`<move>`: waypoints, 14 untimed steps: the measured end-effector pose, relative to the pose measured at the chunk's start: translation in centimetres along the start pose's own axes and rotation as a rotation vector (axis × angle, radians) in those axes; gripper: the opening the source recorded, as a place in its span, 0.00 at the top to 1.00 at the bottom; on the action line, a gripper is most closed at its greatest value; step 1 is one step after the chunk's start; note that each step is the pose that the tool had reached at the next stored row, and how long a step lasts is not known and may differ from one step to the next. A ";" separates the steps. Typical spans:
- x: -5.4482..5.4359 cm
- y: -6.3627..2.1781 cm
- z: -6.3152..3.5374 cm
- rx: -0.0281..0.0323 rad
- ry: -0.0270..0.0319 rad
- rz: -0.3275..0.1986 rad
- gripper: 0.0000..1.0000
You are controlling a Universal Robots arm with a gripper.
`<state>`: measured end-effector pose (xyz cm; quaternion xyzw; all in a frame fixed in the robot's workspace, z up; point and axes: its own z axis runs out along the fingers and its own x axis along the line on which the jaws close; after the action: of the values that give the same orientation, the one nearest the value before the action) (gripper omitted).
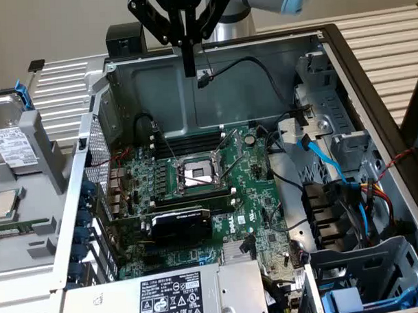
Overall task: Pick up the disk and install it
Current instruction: 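Reach for the disk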
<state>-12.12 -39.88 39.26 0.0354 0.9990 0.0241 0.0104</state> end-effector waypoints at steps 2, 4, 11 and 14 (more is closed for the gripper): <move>0.0 0.00 0.00 0.0001 0.0000 0.000 0.89; 0.0 0.00 0.00 0.0000 0.0000 0.000 0.89; 0.0 0.00 0.00 0.0000 0.0000 0.000 0.89; 0.0 -0.01 0.00 0.0000 0.0000 0.000 0.89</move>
<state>-12.16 -39.88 39.26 0.0354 0.9990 0.0241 0.0104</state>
